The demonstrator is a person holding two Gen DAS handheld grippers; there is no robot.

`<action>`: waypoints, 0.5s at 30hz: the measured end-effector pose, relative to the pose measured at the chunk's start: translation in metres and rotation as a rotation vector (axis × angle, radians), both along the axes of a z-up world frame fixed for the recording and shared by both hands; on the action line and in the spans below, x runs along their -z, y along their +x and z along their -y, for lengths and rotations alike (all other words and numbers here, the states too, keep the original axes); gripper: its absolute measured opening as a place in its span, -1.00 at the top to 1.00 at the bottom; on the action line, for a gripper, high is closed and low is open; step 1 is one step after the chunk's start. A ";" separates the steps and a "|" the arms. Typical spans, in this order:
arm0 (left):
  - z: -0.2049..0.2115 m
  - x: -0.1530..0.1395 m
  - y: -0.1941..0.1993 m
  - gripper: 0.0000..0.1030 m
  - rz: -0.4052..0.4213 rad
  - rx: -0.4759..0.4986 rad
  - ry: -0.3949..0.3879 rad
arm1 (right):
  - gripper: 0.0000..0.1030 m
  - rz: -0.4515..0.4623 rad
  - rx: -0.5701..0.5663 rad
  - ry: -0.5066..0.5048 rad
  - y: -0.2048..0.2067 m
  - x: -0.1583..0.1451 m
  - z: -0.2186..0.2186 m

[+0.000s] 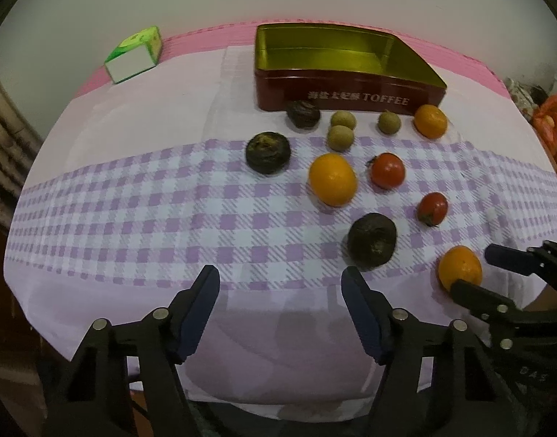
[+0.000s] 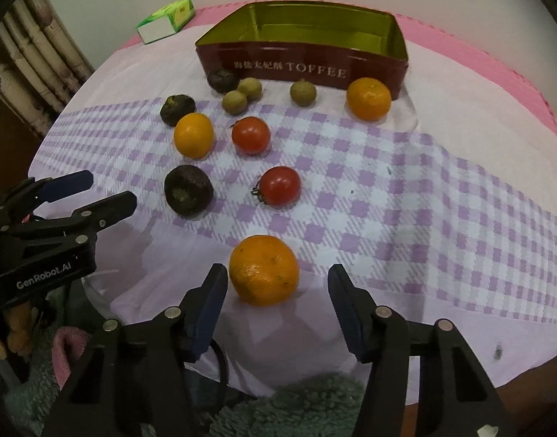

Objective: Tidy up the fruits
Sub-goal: 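Move right gripper to the large orange while left gripper approaches a dark brown fruit, then close right gripper on the orange while left gripper grasps the dark brown fruit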

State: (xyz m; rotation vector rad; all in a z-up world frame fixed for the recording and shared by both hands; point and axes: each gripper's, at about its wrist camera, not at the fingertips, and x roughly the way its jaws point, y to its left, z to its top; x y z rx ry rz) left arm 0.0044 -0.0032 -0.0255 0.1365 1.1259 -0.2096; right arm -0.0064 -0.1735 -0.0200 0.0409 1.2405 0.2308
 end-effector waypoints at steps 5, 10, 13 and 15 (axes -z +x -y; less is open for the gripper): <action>0.007 0.001 0.000 -0.30 -0.005 0.033 -0.011 | 0.11 -0.018 -0.019 0.000 0.004 0.007 -0.006; 0.010 0.003 0.001 -0.29 -0.018 0.049 -0.028 | 0.23 -0.026 -0.032 -0.005 0.005 0.011 -0.009; 0.013 0.004 0.002 -0.30 -0.015 0.058 -0.025 | 0.24 -0.024 -0.033 -0.007 0.005 0.012 -0.011; 0.015 0.004 0.002 -0.30 -0.013 0.069 -0.028 | 0.25 -0.021 -0.027 -0.005 0.005 0.013 -0.011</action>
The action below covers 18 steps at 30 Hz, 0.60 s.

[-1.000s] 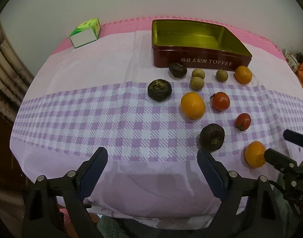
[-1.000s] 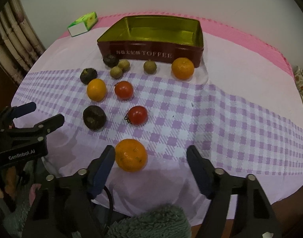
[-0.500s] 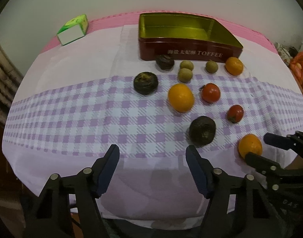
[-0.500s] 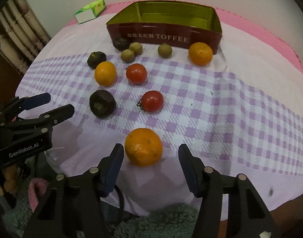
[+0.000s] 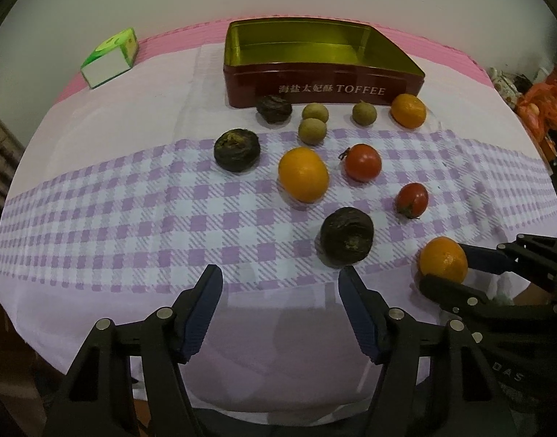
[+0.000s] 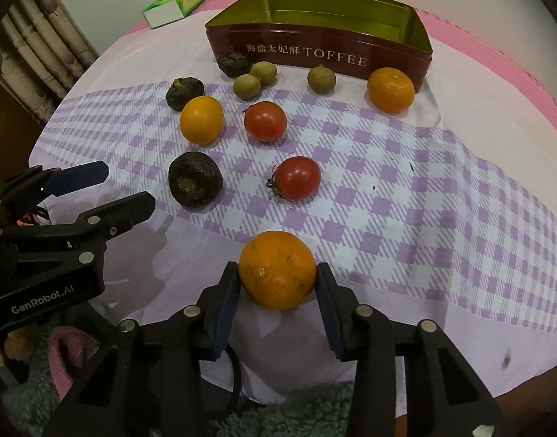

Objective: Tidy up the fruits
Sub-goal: 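Close right gripper on the orange while left gripper grasps the dark brown fruit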

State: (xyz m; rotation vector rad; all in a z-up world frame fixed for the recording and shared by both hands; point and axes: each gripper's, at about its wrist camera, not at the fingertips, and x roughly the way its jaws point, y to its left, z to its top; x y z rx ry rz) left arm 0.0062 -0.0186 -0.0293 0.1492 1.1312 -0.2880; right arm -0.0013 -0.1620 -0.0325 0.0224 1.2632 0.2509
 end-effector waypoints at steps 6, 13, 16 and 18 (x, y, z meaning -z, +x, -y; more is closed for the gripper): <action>0.008 0.002 0.000 -0.30 0.001 0.046 -0.006 | 0.26 0.024 0.062 -0.021 0.007 -0.005 0.014; 0.019 0.006 0.005 -0.30 -0.019 0.086 -0.020 | 0.26 0.049 0.115 -0.029 0.018 -0.011 0.033; 0.023 0.008 0.009 -0.29 -0.031 0.098 -0.025 | 0.26 0.052 0.123 -0.026 0.021 -0.009 0.036; 0.026 0.009 0.012 -0.27 -0.035 0.101 -0.032 | 0.26 0.047 0.126 -0.021 0.018 -0.009 0.037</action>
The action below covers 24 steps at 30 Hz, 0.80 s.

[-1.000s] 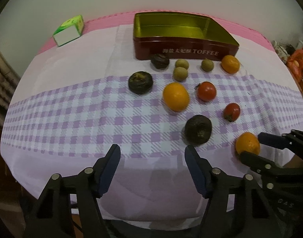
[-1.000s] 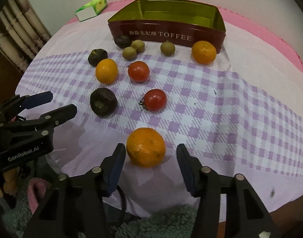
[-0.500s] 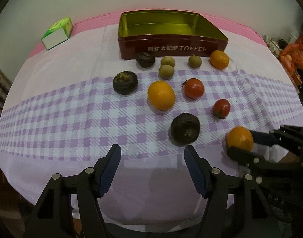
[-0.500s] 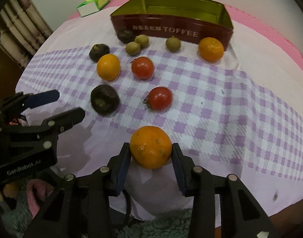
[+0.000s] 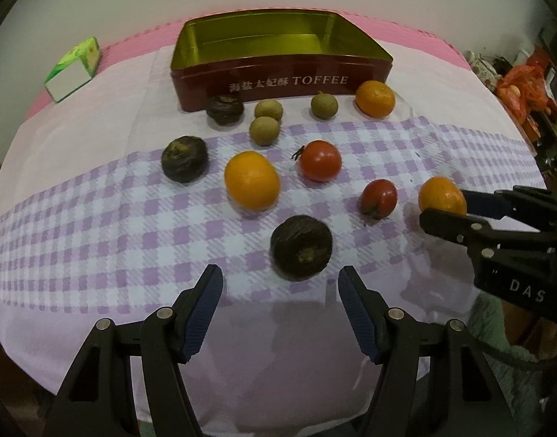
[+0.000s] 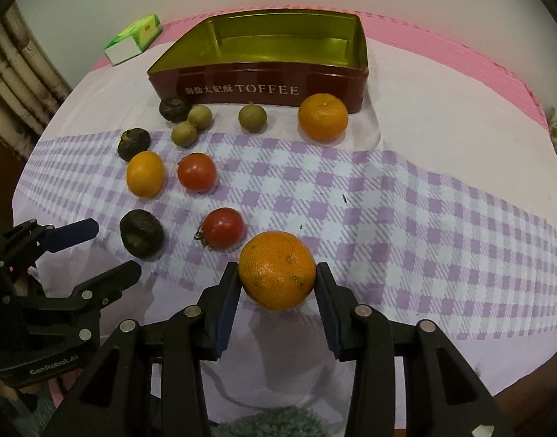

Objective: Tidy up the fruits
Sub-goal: 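Close right gripper on the orange while left gripper grasps the dark brown fruit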

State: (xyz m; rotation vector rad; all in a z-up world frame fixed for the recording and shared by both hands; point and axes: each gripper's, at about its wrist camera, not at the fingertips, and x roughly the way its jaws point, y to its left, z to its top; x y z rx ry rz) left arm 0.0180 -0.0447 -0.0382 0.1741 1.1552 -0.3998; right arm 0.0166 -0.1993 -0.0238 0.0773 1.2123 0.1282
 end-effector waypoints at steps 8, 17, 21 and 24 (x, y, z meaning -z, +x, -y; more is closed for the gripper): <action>0.011 0.007 0.012 -0.10 -0.023 -0.006 0.003 | 0.26 0.002 0.010 0.015 0.002 0.000 0.005; 0.016 0.011 0.017 0.25 -0.031 0.003 -0.011 | 0.26 -0.006 0.011 0.021 0.001 0.003 0.002; 0.018 0.013 0.016 0.27 -0.029 0.000 -0.016 | 0.26 -0.007 0.013 0.021 0.001 0.002 0.002; 0.019 0.011 0.016 0.28 -0.023 0.000 -0.023 | 0.26 -0.006 0.012 0.022 0.001 0.003 0.003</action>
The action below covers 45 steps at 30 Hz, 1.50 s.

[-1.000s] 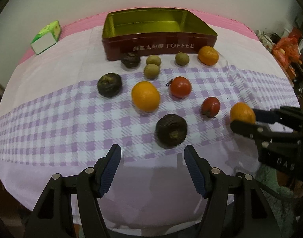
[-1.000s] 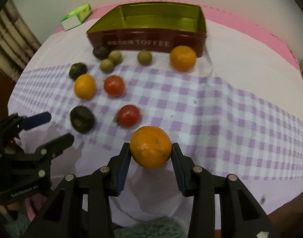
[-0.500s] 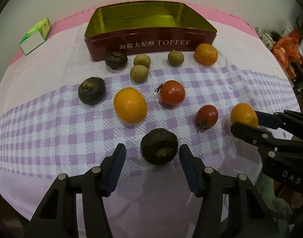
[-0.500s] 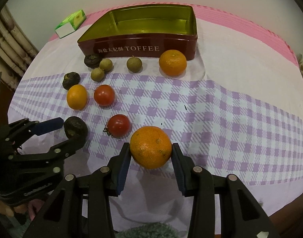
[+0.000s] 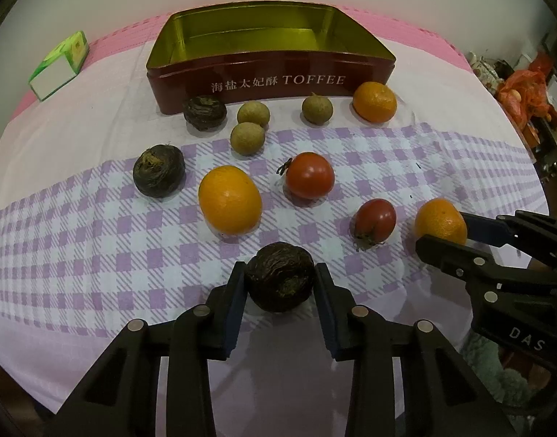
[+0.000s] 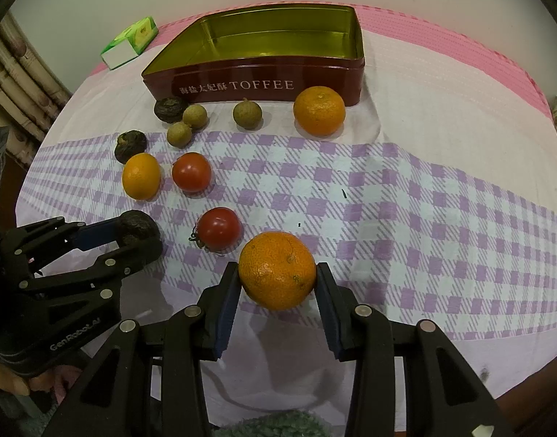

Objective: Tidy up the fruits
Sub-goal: 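Close right gripper on the orange while left gripper grasps the dark brown fruit, then lift and carry the orange with right gripper while left carries dark fruit over the tin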

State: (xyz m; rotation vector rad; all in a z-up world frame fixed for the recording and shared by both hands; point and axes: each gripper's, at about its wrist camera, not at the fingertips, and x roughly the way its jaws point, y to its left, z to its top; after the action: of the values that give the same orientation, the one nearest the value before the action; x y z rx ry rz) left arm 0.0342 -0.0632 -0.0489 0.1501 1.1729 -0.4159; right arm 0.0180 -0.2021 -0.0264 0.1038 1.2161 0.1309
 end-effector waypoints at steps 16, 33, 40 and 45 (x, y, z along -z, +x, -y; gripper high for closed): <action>-0.013 -0.031 0.007 0.28 0.073 -0.015 -0.040 | 0.26 0.045 0.025 0.004 0.003 -0.013 0.006; -0.033 -0.071 0.059 0.28 0.192 -0.102 -0.089 | 0.26 0.161 0.005 -0.016 0.045 -0.050 0.013; -0.042 -0.083 0.095 0.28 0.239 -0.141 -0.078 | 0.26 0.199 -0.006 -0.027 0.080 -0.063 0.018; -0.042 -0.083 0.122 0.28 0.232 -0.170 -0.068 | 0.26 0.199 -0.002 -0.032 0.111 -0.064 0.023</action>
State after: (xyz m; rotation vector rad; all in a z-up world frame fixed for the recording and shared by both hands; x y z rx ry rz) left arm 0.1559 -0.0212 0.0346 0.0371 0.9338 -0.2796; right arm 0.1288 -0.2253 0.0377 0.0597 1.0194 0.1207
